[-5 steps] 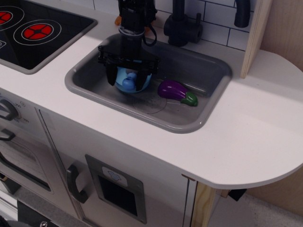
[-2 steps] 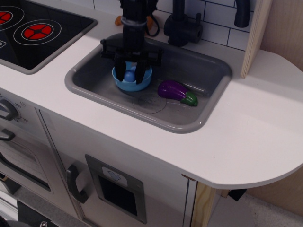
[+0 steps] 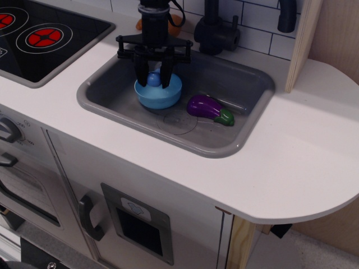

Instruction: Take spoon out of bowl sink

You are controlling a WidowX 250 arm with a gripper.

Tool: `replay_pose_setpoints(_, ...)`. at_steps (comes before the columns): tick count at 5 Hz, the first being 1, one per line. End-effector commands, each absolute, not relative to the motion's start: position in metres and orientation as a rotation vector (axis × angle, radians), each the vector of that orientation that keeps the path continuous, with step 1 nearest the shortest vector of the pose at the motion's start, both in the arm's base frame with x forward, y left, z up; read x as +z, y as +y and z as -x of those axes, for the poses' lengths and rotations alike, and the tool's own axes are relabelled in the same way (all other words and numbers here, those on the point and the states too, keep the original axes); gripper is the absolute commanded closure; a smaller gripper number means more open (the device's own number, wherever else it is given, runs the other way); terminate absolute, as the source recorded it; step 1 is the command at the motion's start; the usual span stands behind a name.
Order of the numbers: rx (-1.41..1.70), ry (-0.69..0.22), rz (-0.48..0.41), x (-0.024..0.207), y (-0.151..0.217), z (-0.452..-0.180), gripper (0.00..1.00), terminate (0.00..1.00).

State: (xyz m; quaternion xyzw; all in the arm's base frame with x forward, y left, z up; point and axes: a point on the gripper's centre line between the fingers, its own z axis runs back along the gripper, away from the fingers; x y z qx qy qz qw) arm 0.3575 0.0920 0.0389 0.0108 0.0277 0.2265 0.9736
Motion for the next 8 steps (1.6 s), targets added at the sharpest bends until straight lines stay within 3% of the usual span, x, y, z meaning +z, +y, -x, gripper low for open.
replay_pose_setpoints(1,0.348,-0.05,0.028,0.086,0.085,-0.338,1.0,0.0)
replay_pose_setpoints(2,0.219,-0.068,0.037,0.088,0.084,-0.335,1.0,0.0)
replay_pose_setpoints(4,0.126,-0.043,-0.021,0.06,0.054,-0.322,1.0,0.0)
replay_pose_setpoints(6,-0.067,-0.039,0.005,0.034,0.037,-0.301,1.0,0.0)
replay_pose_setpoints(8,-0.075,-0.04,-0.059,0.005,0.025,-0.3,1.0,0.0)
